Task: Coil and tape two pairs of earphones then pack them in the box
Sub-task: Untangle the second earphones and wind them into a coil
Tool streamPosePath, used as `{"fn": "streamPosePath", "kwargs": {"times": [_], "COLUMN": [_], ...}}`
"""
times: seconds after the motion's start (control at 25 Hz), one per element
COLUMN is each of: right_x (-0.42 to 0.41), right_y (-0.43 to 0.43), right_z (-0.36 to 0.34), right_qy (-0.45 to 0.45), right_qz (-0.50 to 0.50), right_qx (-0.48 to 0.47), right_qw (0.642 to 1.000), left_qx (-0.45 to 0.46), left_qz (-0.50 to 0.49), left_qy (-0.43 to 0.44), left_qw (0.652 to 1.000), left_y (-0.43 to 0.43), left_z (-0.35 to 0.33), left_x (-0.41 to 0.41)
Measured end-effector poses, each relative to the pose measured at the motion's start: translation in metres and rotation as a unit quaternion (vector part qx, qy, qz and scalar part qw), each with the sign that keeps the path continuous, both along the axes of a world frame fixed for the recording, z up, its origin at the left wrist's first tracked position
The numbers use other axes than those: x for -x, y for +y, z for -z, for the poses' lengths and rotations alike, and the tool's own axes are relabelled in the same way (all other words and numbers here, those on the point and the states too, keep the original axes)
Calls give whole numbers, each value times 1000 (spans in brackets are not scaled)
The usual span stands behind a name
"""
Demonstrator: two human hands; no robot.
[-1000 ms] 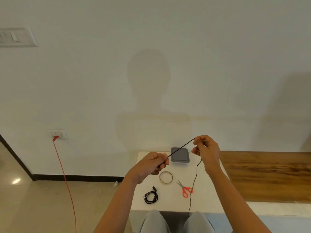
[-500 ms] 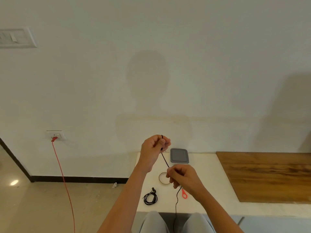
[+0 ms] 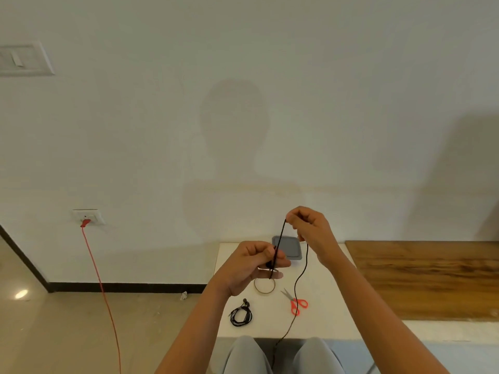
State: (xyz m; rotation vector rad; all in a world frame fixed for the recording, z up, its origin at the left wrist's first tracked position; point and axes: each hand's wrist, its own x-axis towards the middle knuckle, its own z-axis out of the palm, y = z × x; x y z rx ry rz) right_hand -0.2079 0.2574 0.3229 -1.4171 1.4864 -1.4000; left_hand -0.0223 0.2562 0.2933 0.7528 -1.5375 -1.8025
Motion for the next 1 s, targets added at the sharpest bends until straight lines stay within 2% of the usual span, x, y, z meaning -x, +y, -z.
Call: {"fn": "streamPosePath", "kwargs": {"times": [0.12,0.2,0.32,0.4,0.52,0.64,0.72,0.84,1.0], "right_x": [-5,-15,-33,-40,-39,-36,-32,-21,-10], "right_y": [-10,-1,25,44,60,66,62,38,1], "right_z": [31,50,67,69,51,12,-14,-36,-13], "right_qy": [-42,-69,-56,-38,-30,-18,-19,-3,13], "right_qz": [-58,-75,-100,-101,-86,-108,-93,-47,-39], "right_qx": [-68,-115,-157,-155,-113,-53,-2,43,-24], "right_qw": [995,988,981,982,989,993,995,998,999], "left_qx": [-21,-31,-31,4,64,104,105,61,-1], "left_qz": [11,-21,-89,-129,-163,-141,-90,-34,17], "left_qy": [93,148,187,147,34,-35,-43,-33,73], "left_qw": [995,988,978,981,984,984,989,997,997], "left_y": [5,2,-12,-23,-33,-30,-22,-9,6], "left_z": [-14,-22,-26,-22,-11,0,4,1,-16], "left_x": [3,3,0,-4,-8,-8,-7,-3,2]}}
